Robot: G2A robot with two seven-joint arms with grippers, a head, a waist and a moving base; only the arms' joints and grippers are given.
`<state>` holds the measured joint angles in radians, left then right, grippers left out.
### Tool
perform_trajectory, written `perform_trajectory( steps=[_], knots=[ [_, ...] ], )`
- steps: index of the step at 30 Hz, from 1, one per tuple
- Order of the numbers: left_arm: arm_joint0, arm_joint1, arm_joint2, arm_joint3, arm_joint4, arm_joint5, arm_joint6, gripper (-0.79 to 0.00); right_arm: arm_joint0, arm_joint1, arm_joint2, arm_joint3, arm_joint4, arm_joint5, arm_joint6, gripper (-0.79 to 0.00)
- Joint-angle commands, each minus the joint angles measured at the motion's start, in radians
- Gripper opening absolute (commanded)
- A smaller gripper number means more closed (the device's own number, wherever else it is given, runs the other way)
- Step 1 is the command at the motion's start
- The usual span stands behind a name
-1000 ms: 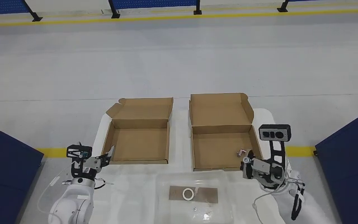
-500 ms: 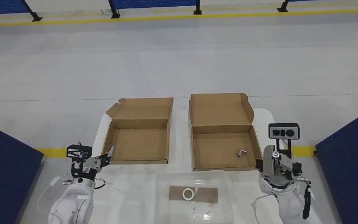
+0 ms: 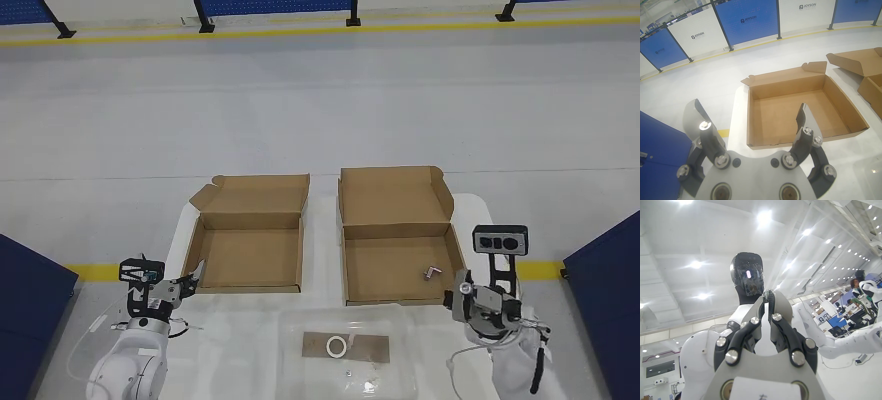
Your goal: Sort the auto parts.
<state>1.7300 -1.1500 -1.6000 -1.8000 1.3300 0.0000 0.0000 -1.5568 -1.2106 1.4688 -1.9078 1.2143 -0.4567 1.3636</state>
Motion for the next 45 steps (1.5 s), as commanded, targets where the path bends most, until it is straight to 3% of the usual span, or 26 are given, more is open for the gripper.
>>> perform_trajectory(
  steps=[1,16,30,34,39,45],
  knots=[
    [0.0,0.0,0.0,0.0,0.0,0.0,0.0,0.0,-0.001,-0.007,0.002,0.0,-0.01,0.002,0.002,-0.785],
    [0.0,0.0,0.0,0.0,0.0,0.0,0.0,0.0,-0.001,-0.071,0.021,0.02,0.139,0.079,0.079,-0.785],
    [0.0,0.0,0.0,0.0,0.0,0.0,0.0,0.0,0.0,-0.071,0.026,0.015,0.133,0.083,0.056,-0.785],
    [0.0,0.0,0.0,0.0,0.0,0.0,0.0,0.0,-0.01,-0.061,0.102,0.026,0.049,0.116,0.029,-0.785],
    [0.0,0.0,0.0,0.0,0.0,0.0,0.0,0.0,-0.015,-0.034,0.253,0.071,-0.175,0.176,0.048,-0.785],
    [0.0,0.0,0.0,0.0,0.0,0.0,0.0,0.0,-0.021,-0.002,0.4,0.096,-0.514,0.124,0.115,-0.785]
  ],
)
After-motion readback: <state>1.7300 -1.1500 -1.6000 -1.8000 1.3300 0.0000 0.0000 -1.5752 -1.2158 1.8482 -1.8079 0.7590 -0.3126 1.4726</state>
